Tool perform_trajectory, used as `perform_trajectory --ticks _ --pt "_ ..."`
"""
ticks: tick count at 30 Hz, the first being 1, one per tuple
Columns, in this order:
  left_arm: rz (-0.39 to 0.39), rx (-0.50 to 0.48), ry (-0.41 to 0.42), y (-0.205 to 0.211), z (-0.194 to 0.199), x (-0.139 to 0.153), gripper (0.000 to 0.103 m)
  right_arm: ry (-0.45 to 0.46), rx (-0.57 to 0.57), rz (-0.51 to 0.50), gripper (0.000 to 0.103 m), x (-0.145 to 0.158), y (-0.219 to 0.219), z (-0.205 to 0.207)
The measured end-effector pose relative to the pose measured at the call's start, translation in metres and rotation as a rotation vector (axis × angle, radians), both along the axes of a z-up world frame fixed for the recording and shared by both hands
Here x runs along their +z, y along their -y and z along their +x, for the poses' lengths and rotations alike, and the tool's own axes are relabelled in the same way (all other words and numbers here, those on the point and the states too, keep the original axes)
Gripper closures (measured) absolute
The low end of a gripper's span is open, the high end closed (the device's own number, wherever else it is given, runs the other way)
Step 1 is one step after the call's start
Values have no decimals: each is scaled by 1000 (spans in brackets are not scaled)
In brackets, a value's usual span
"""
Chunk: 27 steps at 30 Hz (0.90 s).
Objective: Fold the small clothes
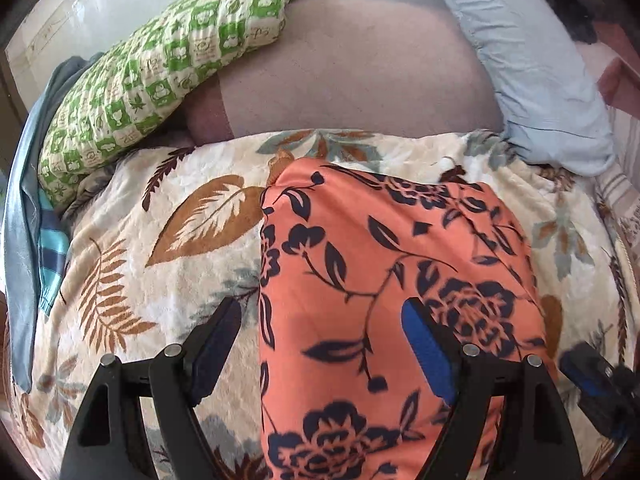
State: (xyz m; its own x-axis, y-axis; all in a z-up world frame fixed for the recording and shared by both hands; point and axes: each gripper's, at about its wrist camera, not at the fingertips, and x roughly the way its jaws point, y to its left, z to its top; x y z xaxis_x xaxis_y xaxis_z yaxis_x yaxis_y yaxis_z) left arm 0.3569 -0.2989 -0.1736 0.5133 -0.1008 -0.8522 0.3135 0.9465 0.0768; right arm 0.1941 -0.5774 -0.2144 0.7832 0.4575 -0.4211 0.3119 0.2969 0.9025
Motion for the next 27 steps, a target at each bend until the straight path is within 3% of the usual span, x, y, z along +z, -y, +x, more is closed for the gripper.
perform_trajectory --ticks 5,8,10,15,21,24,27 --pt "-5 77 -162 6 49 -51 17 -13 -9 12 86 -3 10 -1" --pt "-89 138 -194 -4 58 -68 5 -24 1 23 86 -8 12 0" --pt "-134 162 -227 -12 59 -67 5 -25 5 21 86 -9 9 4" --pt "-124 64 -166 3 37 -38 7 -9 -34 27 86 -7 13 -2" --pt "-61 69 -102 41 23 -22 7 8 -117 47 86 -4 27 -19" --pt "63 93 -90 47 25 -32 7 2 -130 54 86 -6 33 -21" --pt "66 97 -89 33 32 -44 4 -4 -140 67 86 -9 37 -21"
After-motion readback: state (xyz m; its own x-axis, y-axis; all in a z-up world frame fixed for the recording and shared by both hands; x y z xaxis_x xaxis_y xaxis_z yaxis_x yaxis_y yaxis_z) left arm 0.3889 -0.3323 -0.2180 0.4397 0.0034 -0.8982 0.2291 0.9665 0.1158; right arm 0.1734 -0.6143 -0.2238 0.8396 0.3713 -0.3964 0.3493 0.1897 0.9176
